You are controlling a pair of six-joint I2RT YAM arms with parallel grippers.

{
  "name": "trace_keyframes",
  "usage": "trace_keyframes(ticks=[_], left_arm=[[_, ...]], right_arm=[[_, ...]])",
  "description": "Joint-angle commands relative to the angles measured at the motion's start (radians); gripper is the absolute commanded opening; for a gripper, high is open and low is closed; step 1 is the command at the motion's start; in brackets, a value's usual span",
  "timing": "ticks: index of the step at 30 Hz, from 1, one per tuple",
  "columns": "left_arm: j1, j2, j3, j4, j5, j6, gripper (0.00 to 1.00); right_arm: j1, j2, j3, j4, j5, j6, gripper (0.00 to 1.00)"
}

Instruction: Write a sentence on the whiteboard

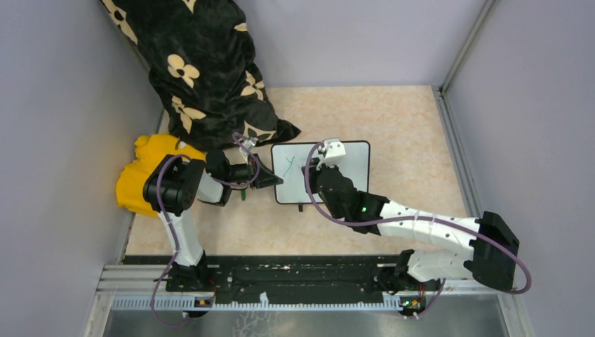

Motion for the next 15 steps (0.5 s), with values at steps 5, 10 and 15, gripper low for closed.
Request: trace_keyframes(ticks=[5, 10, 15], left_arm=[[-0.002, 0.020, 0.006, -0.043, 0.000, 0.014, 0.09], [-0.002, 0.022, 0.007, -0.049, 0.000, 0.013, 0.09], [-0.002, 0.023, 0.009, -0.052, 0.001, 0.014, 0.09]], right_arm=[[-0.009, 0.026, 0.009, 0.053, 0.061, -0.061, 0.00], [-0.016, 0.052, 0.014, 0.091, 0.065, -0.074, 0.00], [-0.023, 0.068, 0.017, 0.115, 0.059, -0.080, 0.00]])
